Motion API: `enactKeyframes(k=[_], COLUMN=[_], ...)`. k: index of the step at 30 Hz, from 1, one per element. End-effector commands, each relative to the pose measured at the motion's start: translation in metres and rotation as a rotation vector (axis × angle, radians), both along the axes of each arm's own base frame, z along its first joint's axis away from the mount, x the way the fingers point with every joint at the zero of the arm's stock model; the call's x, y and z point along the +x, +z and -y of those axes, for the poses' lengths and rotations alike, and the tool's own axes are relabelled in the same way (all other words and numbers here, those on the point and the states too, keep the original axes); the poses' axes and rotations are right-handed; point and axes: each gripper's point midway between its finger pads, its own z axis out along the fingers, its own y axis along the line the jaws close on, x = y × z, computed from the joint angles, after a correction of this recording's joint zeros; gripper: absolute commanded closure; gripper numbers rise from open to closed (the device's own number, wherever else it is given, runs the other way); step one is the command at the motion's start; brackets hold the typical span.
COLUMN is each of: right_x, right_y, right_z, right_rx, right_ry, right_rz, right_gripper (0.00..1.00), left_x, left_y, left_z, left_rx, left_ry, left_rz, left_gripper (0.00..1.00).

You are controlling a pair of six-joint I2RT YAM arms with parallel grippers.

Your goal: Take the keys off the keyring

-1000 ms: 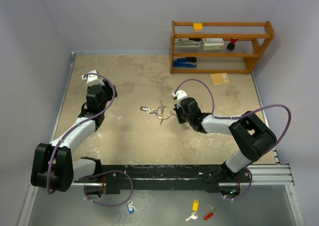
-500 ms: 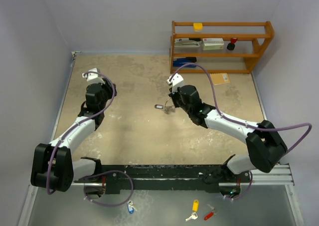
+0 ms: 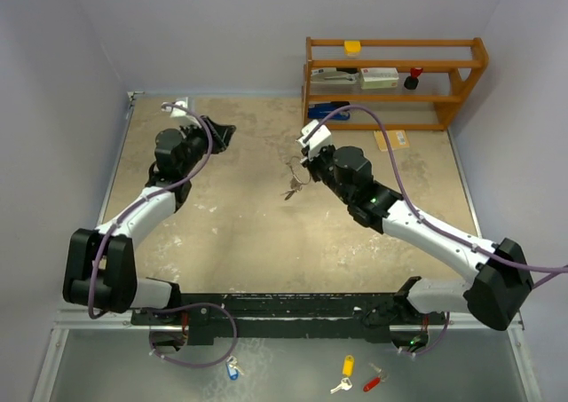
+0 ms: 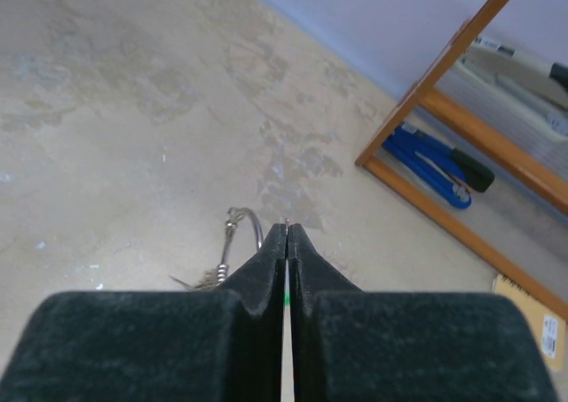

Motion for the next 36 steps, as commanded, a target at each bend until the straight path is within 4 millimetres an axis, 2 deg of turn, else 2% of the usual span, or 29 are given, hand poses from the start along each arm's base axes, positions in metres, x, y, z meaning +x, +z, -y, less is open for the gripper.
enactKeyframes(k=[1, 4, 7, 12, 15, 18, 21, 29, 32, 36], right_x=[-0.008, -0.015, -0.020, -0.025, -0.028, -0.032, -0.037, -0.047, -0.051, -0.054], right_y=[0.063, 0.076, 0.085, 0.090, 0.094, 0.098, 0.106, 0.125, 0.130, 0.135], right_z=[-0.004, -0.005, -0.005, -0.005, -0.007, -0.009, -0.009, -0.006, -0.007, -0.009], right_rx=[0.070, 0.091, 0.107, 0.117, 0.124, 0.129, 0.135, 0.138, 0.147, 0.157], right_ry=[0.053, 0.082, 0.100, 0.118, 0.134, 0.158, 0.177, 0.204, 0.223, 0.236], right_rz=[0.120, 0.138, 0.149, 0.158, 0.162, 0.164, 0.173, 0.199, 0.203, 0.209], right_gripper=[1.00, 1.00, 1.00, 1.00, 1.00, 1.00, 1.00, 1.00, 1.00, 1.00], left_x=[-0.013, -0.026, -0.042, -0.074, -0.093, -0.111, -0.124, -0.122, -0.122, -0.132], left_y=[0.057, 0.061, 0.072, 0.103, 0.110, 0.111, 0.103, 0.084, 0.087, 0.099], left_z=[0.059, 0.086, 0.104, 0.119, 0.125, 0.133, 0.143, 0.146, 0.147, 0.146], left_rx=[-0.037, -0.028, -0.070, -0.209, -0.272, -0.300, -0.298, -0.308, -0.321, -0.345], left_ry=[-0.281, -0.406, -0.513, -0.682, -0.777, -0.885, -0.992, -1.013, -1.016, -1.046], left_rz=[0.175, 0.218, 0.266, 0.385, 0.435, 0.461, 0.453, 0.400, 0.402, 0.443], left_gripper=[0.62, 0.58, 0.55, 0.52, 0.50, 0.48, 0.49, 0.51, 0.51, 0.53])
